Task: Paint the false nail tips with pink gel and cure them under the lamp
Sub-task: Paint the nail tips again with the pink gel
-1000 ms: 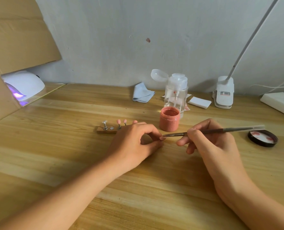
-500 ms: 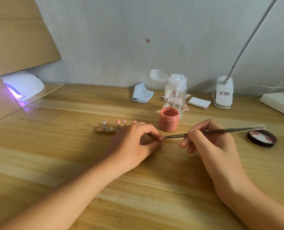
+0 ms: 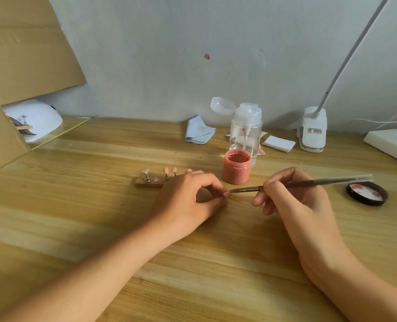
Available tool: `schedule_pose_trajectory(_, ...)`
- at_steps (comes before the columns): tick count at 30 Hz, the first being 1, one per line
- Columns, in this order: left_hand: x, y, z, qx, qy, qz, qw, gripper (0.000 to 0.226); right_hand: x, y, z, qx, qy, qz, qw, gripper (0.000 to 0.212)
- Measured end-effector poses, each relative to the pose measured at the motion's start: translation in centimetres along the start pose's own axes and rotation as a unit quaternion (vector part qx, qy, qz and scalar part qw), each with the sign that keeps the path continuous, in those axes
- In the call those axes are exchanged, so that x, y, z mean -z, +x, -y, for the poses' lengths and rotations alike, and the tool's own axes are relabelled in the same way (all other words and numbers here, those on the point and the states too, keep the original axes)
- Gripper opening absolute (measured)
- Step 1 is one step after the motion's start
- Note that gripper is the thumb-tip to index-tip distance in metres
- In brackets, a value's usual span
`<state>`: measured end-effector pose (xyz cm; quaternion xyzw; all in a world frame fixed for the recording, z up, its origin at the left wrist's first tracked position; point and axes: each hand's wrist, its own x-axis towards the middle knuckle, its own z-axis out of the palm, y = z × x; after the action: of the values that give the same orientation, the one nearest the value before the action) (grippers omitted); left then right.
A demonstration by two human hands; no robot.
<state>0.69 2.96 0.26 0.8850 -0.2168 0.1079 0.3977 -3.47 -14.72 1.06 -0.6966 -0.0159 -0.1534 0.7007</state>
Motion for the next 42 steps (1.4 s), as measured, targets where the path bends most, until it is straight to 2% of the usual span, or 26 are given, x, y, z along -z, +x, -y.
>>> schedule_pose_trajectory(9,0.03,0.08,0.00,0.003,0.027,-0.002,1.000,0.010,-0.06,-0.05,0.16,0.005,-0.004,0.005,1.000,0.010)
schedule_pose_trajectory(19,0.13,0.06,-0.19,-0.007,0.038,0.000,0.999,0.009,0.02,-0.13,0.10,0.007,-0.002,0.016,1.000,0.004)
schedule_pose_trajectory(32,0.14,-0.02,-0.27,-0.010,0.027,0.003,1.000,0.011,0.26,0.06,-0.28,0.016,0.006,-0.003,1.000,0.003)
schedule_pose_trajectory(38,0.16,-0.02,-0.25,-0.004,0.034,0.006,0.999,0.009,0.11,-0.17,-0.25,0.012,0.003,0.030,0.999,0.005)
schedule_pose_trajectory(42,0.12,-0.03,-0.10,-0.007,0.029,0.005,1.000,0.005,0.30,-0.10,-0.16,0.050,0.013,0.002,0.999,0.008)
